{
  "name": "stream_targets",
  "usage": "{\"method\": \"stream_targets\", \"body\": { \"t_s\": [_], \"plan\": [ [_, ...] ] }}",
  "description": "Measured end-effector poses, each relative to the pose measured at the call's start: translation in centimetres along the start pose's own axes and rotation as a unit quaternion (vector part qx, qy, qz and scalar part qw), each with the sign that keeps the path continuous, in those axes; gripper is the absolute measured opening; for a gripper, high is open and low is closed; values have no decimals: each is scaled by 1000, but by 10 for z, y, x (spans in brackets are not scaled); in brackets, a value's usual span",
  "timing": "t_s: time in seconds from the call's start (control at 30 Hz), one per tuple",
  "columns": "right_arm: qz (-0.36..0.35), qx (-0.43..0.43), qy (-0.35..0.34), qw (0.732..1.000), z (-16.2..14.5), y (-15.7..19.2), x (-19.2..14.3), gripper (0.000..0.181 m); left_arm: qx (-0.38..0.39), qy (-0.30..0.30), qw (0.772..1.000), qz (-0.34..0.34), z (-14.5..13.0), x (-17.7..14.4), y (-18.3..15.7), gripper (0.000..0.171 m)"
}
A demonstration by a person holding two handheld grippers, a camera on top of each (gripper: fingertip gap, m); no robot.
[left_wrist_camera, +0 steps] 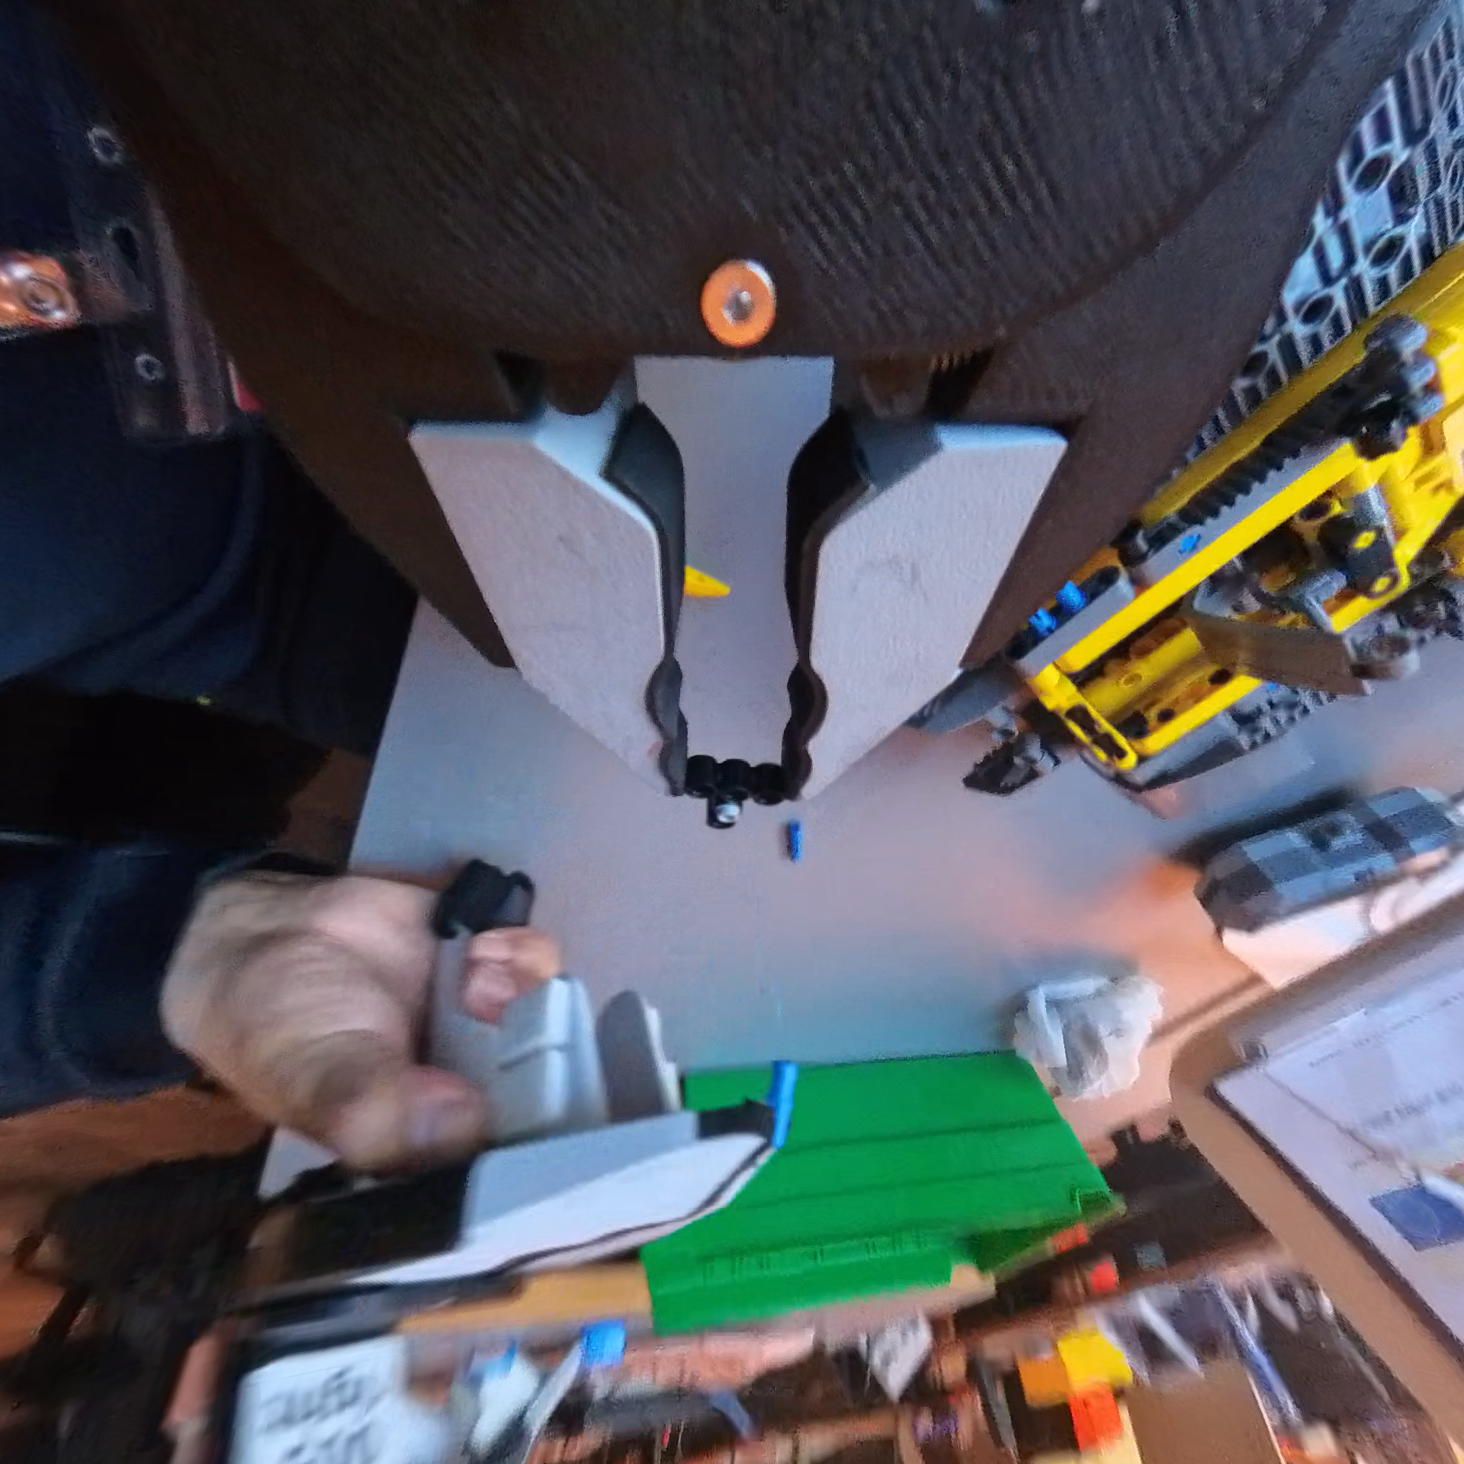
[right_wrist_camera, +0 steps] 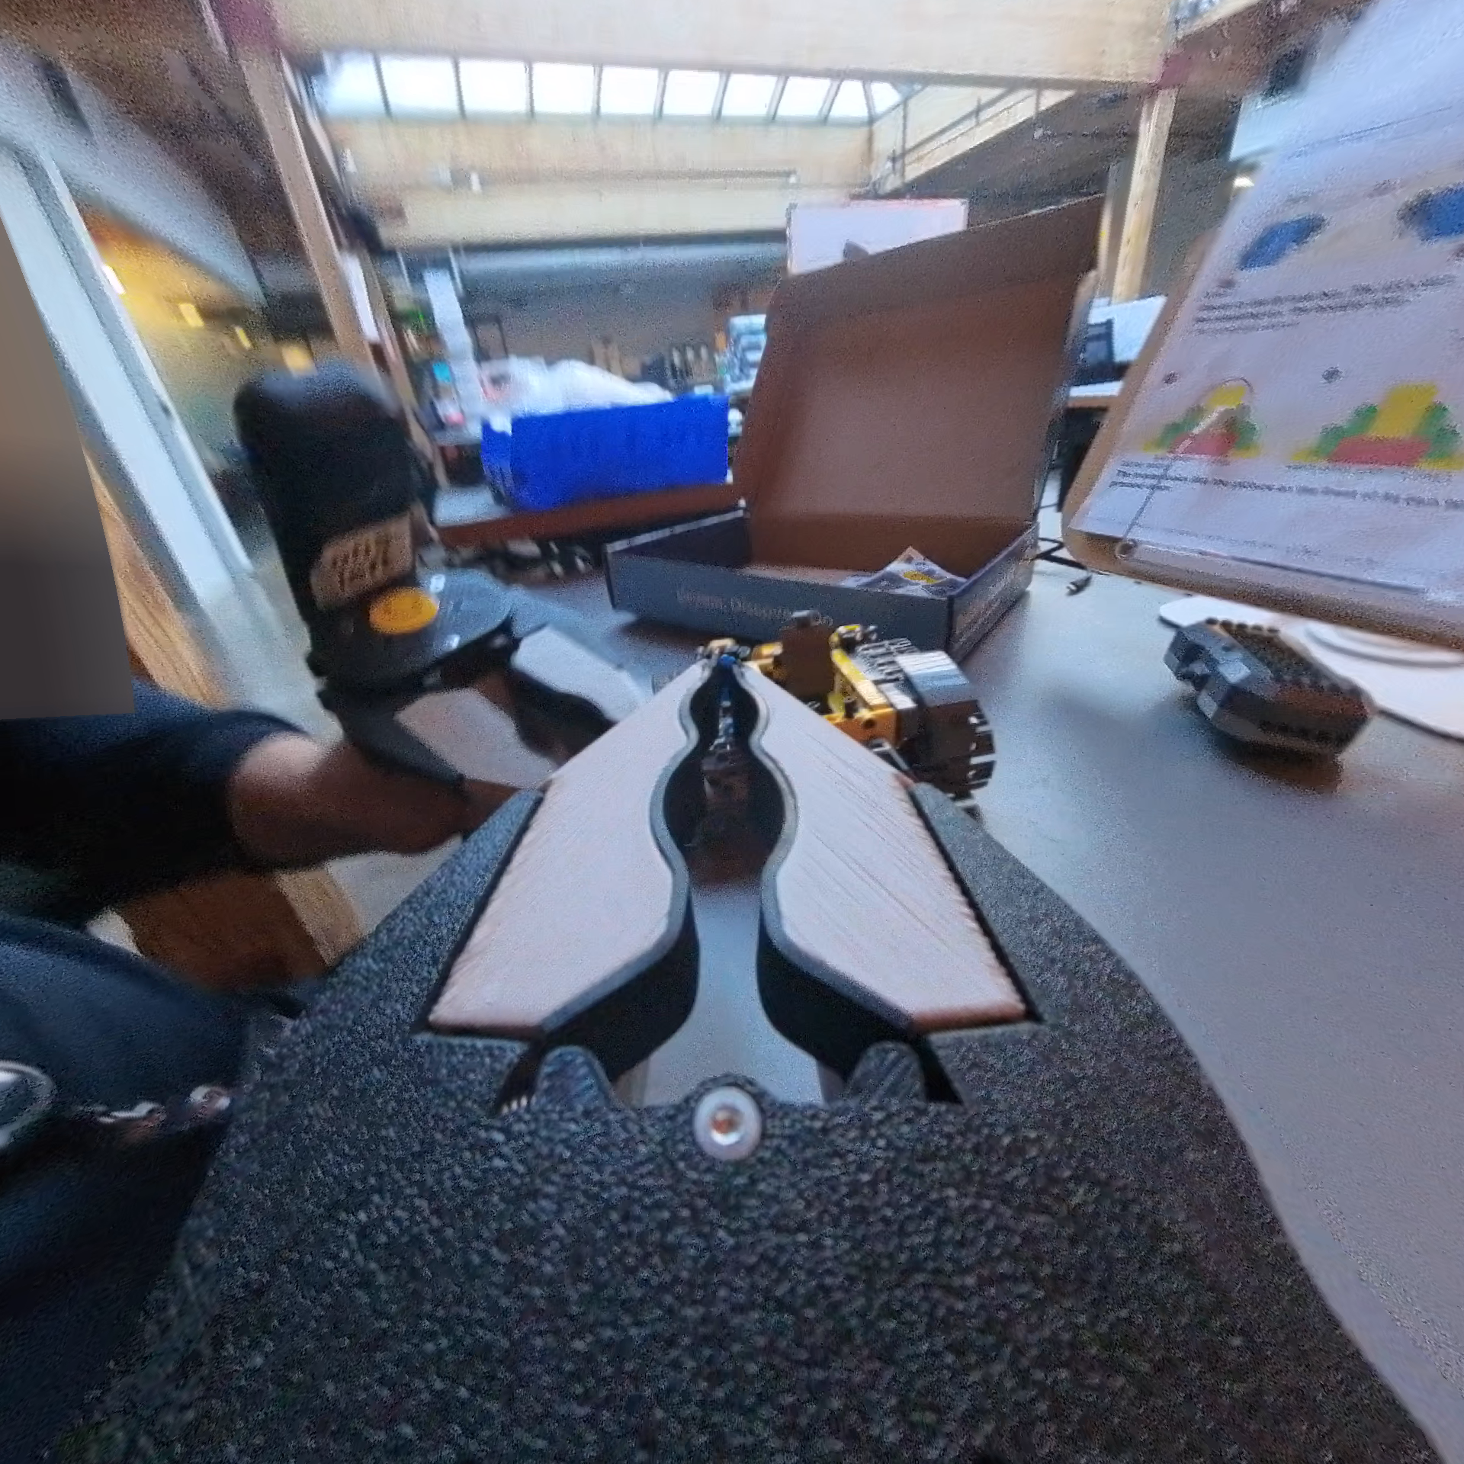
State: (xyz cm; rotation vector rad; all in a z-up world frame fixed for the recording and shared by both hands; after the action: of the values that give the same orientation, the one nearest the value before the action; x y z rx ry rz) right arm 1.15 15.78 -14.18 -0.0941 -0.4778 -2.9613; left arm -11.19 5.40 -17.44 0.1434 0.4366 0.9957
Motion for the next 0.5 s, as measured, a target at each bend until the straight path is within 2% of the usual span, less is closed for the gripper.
{"method": "stream_targets", "body": {
  "t_s": [0.03,0.1,0.17,0.27,0.37,0.5],
  "plan": [
    [2,12,-2,1000,5,-10,-6,0,3,-21,1000,-7,3,-2,-2,22],
    [-16,16,13,1000,0,-27,-14,0,1,-14,1000,-11,2,-1,-3,22],
    [6,38,13,999,-2,-30,-18,0,1,-8,1000,-7,2,1,-2,22],
    [-16,17,24,999,-1,-35,-21,0,6,-19,1000,-2,3,-1,-3,22],
    [-49,-16,106,993,-8,-42,-18,1,20,-43,999,-14,5,-3,-5,21],
    [-32,-41,217,975,-25,-37,-10,1,21,-48,998,-27,5,-3,-5,22]
  ]
}}
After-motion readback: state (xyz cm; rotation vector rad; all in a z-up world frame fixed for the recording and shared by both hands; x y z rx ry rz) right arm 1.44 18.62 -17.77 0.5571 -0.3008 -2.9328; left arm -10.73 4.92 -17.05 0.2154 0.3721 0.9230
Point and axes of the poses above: each gripper's, where its closed fingertips meet, x out along the fingers, z out of its top, y = z × x across the jaws, the point moved 8 cm from there along -x, back along the fingers, and after that the axes turned 11 degrees about x, right-handed, at the moved point
